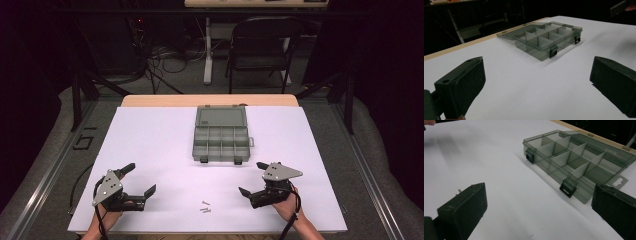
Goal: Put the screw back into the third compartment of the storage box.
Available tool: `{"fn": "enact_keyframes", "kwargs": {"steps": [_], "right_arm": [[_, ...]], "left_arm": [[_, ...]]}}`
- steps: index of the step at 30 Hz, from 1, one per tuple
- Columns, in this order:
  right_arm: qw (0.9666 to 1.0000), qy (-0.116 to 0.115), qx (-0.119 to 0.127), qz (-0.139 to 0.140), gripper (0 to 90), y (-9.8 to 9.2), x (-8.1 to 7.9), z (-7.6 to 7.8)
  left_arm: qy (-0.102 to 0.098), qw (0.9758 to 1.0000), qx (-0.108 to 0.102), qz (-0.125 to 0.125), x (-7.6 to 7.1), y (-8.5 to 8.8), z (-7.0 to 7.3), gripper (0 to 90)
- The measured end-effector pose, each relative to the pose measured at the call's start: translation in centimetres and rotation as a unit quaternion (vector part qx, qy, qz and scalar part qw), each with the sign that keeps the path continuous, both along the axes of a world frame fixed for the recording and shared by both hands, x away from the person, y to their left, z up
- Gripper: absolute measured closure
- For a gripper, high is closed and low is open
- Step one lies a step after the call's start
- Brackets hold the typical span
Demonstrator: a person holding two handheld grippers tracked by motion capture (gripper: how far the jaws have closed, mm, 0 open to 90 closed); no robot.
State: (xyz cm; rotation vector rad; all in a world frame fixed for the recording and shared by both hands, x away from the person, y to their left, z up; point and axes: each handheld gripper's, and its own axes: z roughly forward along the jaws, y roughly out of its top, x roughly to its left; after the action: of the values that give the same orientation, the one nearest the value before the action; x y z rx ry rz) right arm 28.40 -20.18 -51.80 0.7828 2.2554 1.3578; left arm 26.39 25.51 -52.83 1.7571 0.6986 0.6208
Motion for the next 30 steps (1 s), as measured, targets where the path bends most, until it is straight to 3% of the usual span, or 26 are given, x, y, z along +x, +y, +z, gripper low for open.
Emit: {"fn": "enact_keyframes", "kwargs": {"steps": [12,22,23,30], "right_arm": [[0.9971,0.042,-0.036,0.052,0.0,3.2,1.2,-0.3],[0.9907,0.074,-0.072,0.088,0.0,5.7,1.9,-0.3],[0.9886,0.082,-0.083,0.096,0.0,6.4,2.1,-0.2],[0.9828,0.103,-0.109,0.107,0.0,8.0,2.4,0.0]], "left_arm": [[0.002,1.0,0.0,-0.002,0.1,-0.2,-0.1,0.0],[0.001,1.0,0.001,-0.004,0.1,-0.1,0.0,0.0],[0.001,1.0,0.001,-0.005,0.1,-0.1,0.0,0.0],[0.003,1.0,0.0,-0.006,0.1,-0.2,0.0,0.0]]}}
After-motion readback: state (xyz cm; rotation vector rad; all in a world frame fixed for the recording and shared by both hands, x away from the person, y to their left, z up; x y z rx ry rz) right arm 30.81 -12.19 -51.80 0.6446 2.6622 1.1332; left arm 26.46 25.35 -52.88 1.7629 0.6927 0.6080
